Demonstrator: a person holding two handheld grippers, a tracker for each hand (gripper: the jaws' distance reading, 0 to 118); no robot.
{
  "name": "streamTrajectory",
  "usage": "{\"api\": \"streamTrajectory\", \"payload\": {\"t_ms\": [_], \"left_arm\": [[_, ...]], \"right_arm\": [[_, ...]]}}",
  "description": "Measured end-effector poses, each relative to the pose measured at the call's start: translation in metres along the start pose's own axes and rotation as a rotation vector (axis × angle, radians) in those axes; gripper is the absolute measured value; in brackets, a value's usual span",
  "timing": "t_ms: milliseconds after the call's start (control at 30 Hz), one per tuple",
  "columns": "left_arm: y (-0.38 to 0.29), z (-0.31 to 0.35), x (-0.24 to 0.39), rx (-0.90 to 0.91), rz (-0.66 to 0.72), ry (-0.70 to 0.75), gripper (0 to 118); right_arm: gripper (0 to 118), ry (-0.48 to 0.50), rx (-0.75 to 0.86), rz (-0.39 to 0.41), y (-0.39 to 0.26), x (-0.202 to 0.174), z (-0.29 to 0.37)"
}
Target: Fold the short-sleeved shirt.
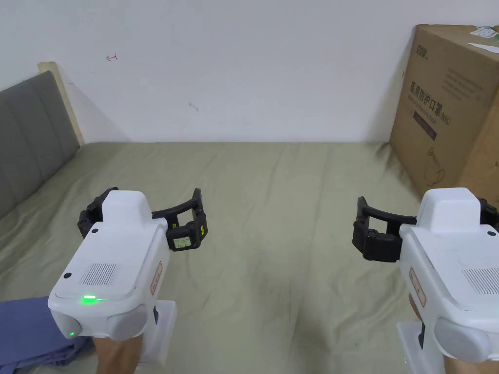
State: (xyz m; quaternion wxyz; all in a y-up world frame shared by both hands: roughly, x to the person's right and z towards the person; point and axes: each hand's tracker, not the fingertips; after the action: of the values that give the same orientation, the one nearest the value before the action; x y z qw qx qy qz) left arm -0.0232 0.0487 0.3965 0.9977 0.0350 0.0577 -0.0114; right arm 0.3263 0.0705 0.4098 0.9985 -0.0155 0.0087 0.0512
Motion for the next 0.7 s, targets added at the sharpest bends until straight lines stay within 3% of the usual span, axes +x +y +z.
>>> {"api": "streamTrajectory", "payload": {"t_ms": [100,233,433,533,700], "left_arm": [[0.0,0.0,0.0,0.0,0.002,0.001,118],[0.001,0.001,-0.001,-0.003,0.012,-0.005,118],[0.003,0.002,-0.004,0.005,0.025,-0.005,118],[0.004,0.002,-0.005,0.012,0.028,-0.005,118],[0.005,0.002,-0.005,0.012,0.026,-0.004,118]], "right_arm": [[118,-0.005,-0.013,-0.019,0.002,0.0,-0.001],[118,-0.039,-0.154,-0.188,0.008,0.001,-0.005],[117,-0.118,-0.44,-0.314,0.015,0.004,-0.021],[117,-0.11,-0.531,-0.352,0.016,0.008,-0.028],[117,-0.123,-0.533,-0.368,0.014,0.006,-0.027]]}}
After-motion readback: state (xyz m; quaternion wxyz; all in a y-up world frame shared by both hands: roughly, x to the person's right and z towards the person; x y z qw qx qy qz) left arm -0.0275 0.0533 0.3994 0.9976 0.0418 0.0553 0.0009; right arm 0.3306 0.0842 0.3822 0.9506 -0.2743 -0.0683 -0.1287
